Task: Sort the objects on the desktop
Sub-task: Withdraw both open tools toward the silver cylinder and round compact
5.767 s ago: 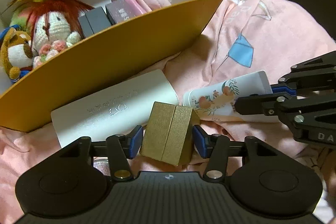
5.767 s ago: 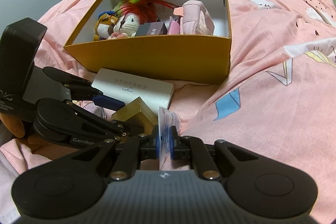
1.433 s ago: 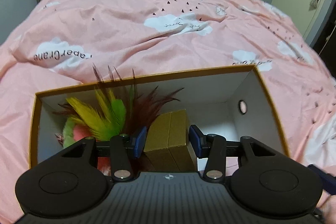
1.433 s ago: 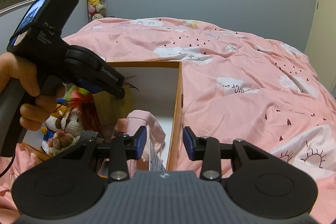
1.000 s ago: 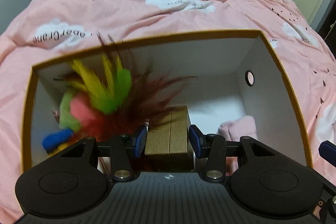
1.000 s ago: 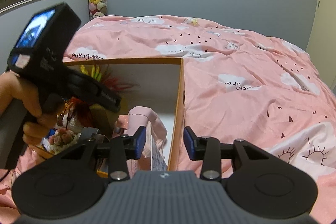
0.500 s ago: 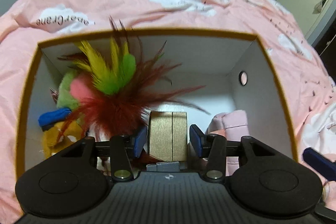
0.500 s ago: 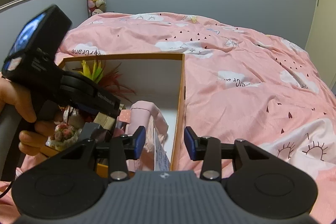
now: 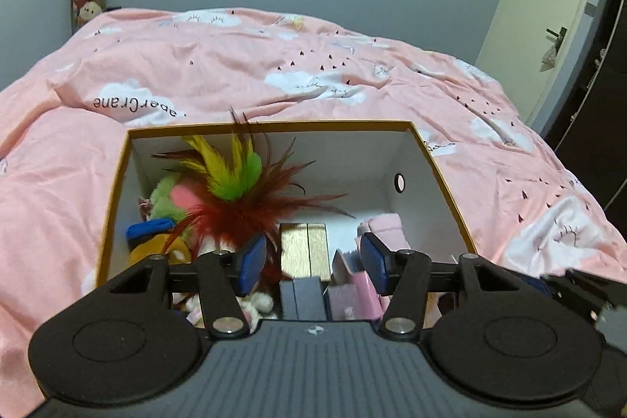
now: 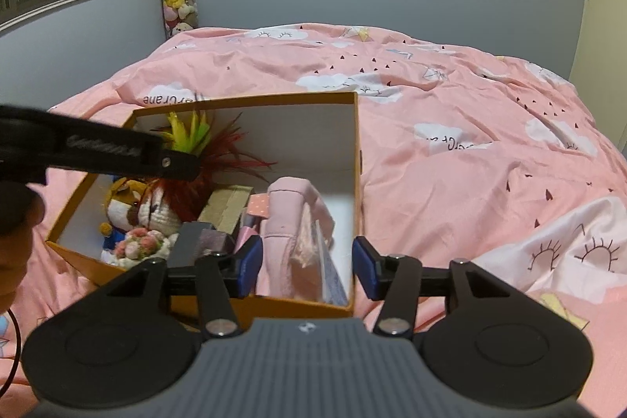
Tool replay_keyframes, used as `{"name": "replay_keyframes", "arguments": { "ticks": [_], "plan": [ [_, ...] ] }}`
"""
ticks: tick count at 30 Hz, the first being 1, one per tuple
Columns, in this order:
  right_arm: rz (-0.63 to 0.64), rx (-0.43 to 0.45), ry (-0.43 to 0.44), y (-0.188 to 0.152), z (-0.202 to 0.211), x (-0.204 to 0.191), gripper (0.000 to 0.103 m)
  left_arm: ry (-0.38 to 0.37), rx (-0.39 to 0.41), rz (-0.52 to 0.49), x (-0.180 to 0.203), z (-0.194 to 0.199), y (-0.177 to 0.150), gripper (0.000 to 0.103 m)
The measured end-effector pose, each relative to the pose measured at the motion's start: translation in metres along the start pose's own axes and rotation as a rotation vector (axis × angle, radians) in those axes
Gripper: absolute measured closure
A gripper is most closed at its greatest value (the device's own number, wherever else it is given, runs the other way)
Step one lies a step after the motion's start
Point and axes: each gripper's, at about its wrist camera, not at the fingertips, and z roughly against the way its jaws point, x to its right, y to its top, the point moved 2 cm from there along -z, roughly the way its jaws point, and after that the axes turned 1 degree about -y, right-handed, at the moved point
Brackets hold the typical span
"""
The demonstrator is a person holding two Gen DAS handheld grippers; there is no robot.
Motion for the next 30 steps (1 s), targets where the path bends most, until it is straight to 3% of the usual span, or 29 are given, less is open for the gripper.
{"name": "replay_keyframes", "arguments": {
  "ticks": [5, 10, 20, 25, 30],
  "plan": [
    [-0.006, 0.005, 0.02, 0.0, 0.007, -0.006, 0.045, 0.003, 0.012, -0.03, -0.004, 0.023, -0.011, 0.041],
    [-0.047, -0.01, 0.072, -0.002, 0.017, -0.009, 0.044, 0.007, -0.042, -0.04, -0.013, 0.04, -0.025, 0.041],
    [-0.059, -0.057, 0.172, -0.017, 0.027, -0.027, 0.045, 0.033, -0.227, 0.016, -0.055, 0.049, -0.063, 0.041],
    [-0.037, -0.164, 0.226, -0.038, 0.016, -0.042, 0.045, 0.039, -0.394, 0.043, -0.072, 0.03, -0.096, 0.04],
    [-0.012, -0.264, 0.252, -0.059, -0.001, -0.053, 0.045, 0.073, -0.498, 0.048, -0.081, 0.008, -0.124, 0.04]
  ]
}}
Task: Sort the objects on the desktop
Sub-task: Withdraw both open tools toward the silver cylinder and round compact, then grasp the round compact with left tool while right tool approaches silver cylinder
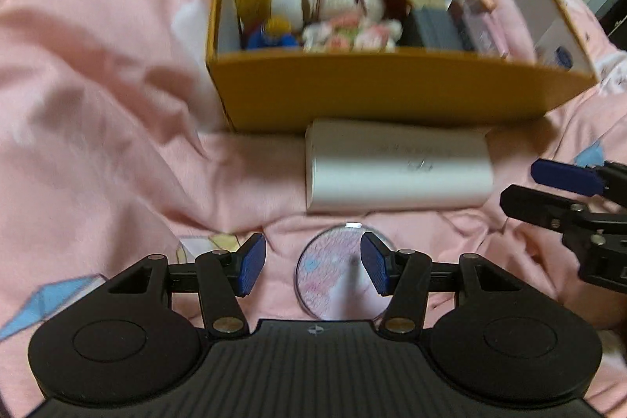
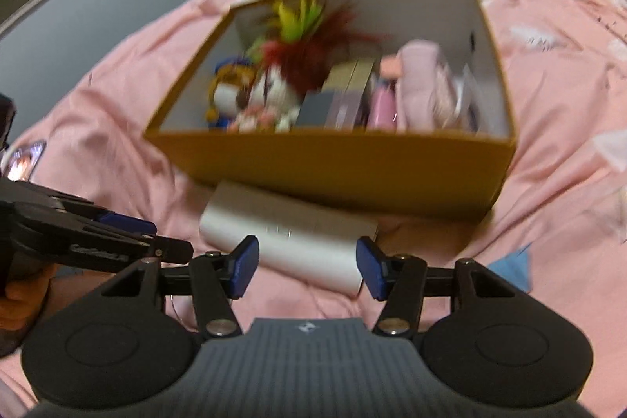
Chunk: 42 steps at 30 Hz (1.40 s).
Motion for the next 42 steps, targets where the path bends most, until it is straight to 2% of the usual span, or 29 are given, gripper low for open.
{"name": "replay_keyframes", "arguments": {
  "ticks": [7, 11, 14, 18, 21, 25, 26, 29, 34, 38, 42],
  "plan": [
    [-0.014, -0.044, 0.005, -0.006, -0.011, 0.001, 0.045, -0.037, -0.095, 0.075, -0.013, -0.019, -0.007, 0.04],
    [-0.017, -0.052, 0.005, -0.006, -0.013, 0.002, 0.045, -0.05, -0.105, 0.097, -0.017, -0.022, -0.01, 0.038],
    [-0.017, -0.058, 0.006, -0.006, -0.014, 0.001, 0.045, -0.07, -0.114, 0.106, -0.017, -0.026, -0.014, 0.031],
    [-0.016, -0.082, 0.005, -0.008, -0.019, 0.002, 0.045, -0.102, -0.129, 0.107, -0.017, -0.031, -0.019, 0.032],
    [-0.015, -0.1, -0.001, -0.009, -0.023, 0.002, 0.045, -0.131, -0.121, 0.108, -0.017, -0.027, -0.023, 0.048],
    [0.001, -0.104, 0.002, -0.009, -0.024, 0.002, 0.045, -0.102, -0.089, 0.08, -0.012, -0.016, -0.028, 0.061],
    [0.015, -0.105, 0.007, -0.009, -0.024, 0.0, 0.045, -0.099, -0.081, 0.076, -0.009, -0.015, -0.017, 0.064],
    [0.097, -0.103, 0.019, -0.007, -0.023, -0.009, 0.045, -0.115, -0.054, 0.064, -0.007, -0.004, -0.018, 0.072],
    [0.312, -0.074, -0.005, -0.002, -0.02, -0.026, 0.046, -0.169, -0.032, 0.036, -0.005, 0.004, -0.016, 0.073],
    [0.516, -0.052, -0.071, -0.002, -0.022, -0.038, 0.046, -0.206, -0.013, -0.003, 0.001, 0.006, -0.017, 0.075],
    [0.594, -0.069, -0.079, -0.005, -0.026, -0.038, 0.046, -0.253, 0.0, -0.082, 0.017, 0.006, -0.018, 0.075]
  ]
}}
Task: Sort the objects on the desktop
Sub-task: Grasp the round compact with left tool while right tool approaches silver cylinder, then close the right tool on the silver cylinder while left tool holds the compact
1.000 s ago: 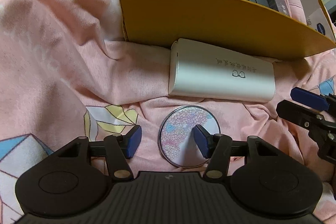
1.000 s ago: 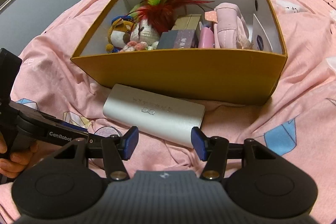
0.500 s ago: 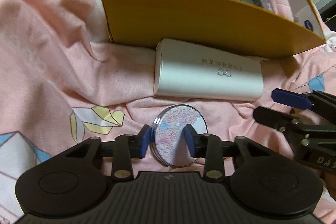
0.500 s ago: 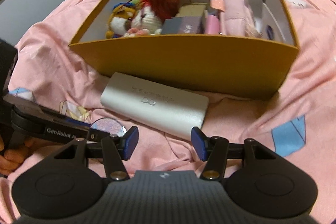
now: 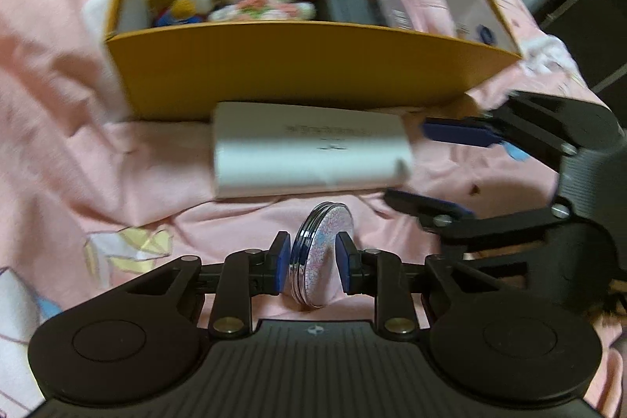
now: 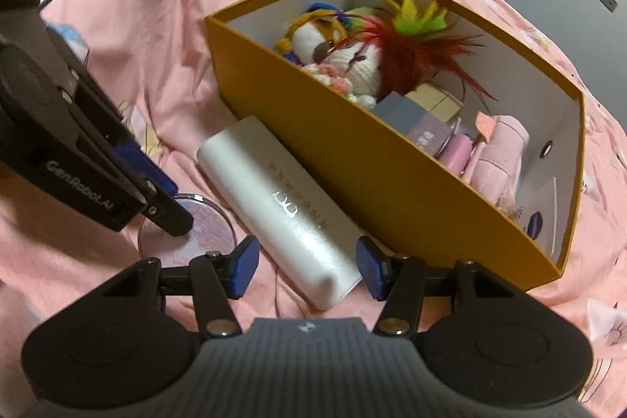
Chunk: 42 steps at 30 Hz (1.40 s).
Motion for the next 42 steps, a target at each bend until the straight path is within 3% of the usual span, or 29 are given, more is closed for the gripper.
{"name": "replay_keyframes", "arguments": {
  "ticks": [3, 5, 11, 20, 33, 42],
  "plan": [
    [0.013, -0.011, 0.006, -0.002, -0.002, -0.001, 0.046, -0.031, -0.042, -0.033, 0.008, -0.013, 0.0, 0.075],
    [0.026, -0.015, 0.009, -0.003, -0.003, -0.003, 0.047, -0.029, -0.07, -0.051, 0.012, -0.02, -0.003, 0.081],
    [0.075, -0.027, 0.013, -0.007, -0.003, -0.011, 0.049, 0.004, -0.03, -0.022, 0.008, -0.01, -0.002, 0.087],
    [0.171, -0.02, 0.001, 0.0, -0.007, -0.02, 0.049, 0.266, 0.066, -0.001, 0.0, 0.016, 0.006, 0.088],
    [0.366, -0.018, -0.053, 0.014, -0.048, -0.05, 0.049, 0.197, 0.028, 0.095, -0.021, 0.006, 0.007, 0.088],
    [0.413, 0.001, -0.074, 0.015, -0.065, -0.05, 0.036, 0.169, 0.013, 0.128, -0.025, 0.008, 0.01, 0.088]
  ]
}}
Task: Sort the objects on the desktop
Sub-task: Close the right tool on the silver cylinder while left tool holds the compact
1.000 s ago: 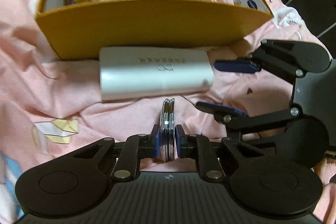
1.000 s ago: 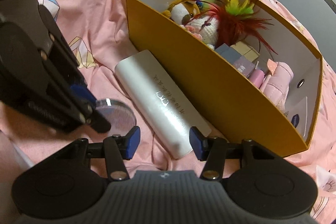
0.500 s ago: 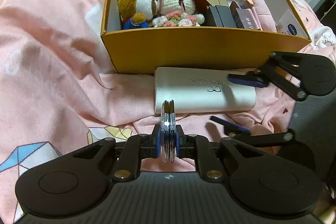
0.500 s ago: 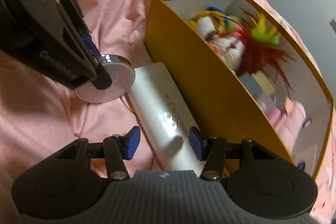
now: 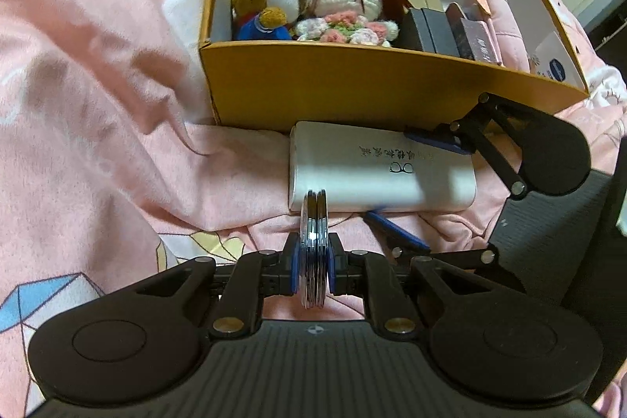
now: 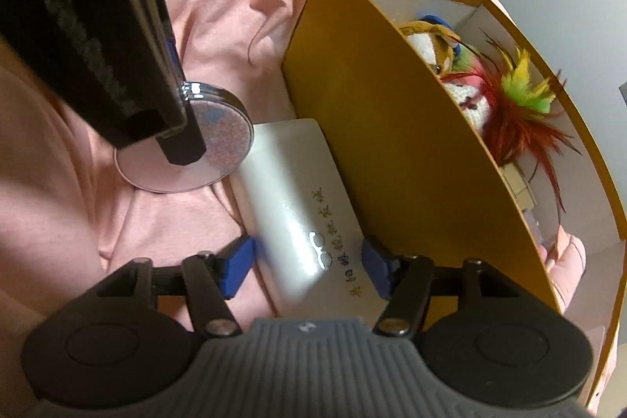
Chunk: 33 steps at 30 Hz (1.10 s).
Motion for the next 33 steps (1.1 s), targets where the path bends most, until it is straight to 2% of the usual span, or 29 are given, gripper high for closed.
{"name": "replay_keyframes", "arguments": {
  "ticks": [8, 12, 16, 23, 28, 33],
  "plan": [
    [0.057, 0.015, -0.041, 0.001, -0.009, -0.008, 0.033, -0.003, 0.001, 0.014, 0.005, 0.003, -0.001, 0.088],
    [0.075, 0.014, -0.068, 0.003, -0.01, -0.01, 0.035, 0.0, 0.01, 0.022, 0.001, 0.008, -0.001, 0.088],
    [0.05, 0.037, -0.047, 0.004, 0.002, -0.006, 0.049, -0.01, 0.017, 0.029, 0.0, 0.014, -0.004, 0.088],
    [-0.016, 0.056, -0.02, 0.01, 0.022, 0.008, 0.06, -0.028, 0.034, 0.045, -0.007, 0.023, -0.006, 0.088],
    [-0.015, 0.069, -0.054, 0.016, 0.034, 0.014, 0.069, 0.041, 0.067, 0.045, -0.018, 0.028, -0.003, 0.088],
    [-0.013, 0.068, -0.048, 0.022, 0.027, 0.026, 0.073, 0.051, 0.052, 0.073, -0.025, 0.021, -0.001, 0.088]
  ]
}}
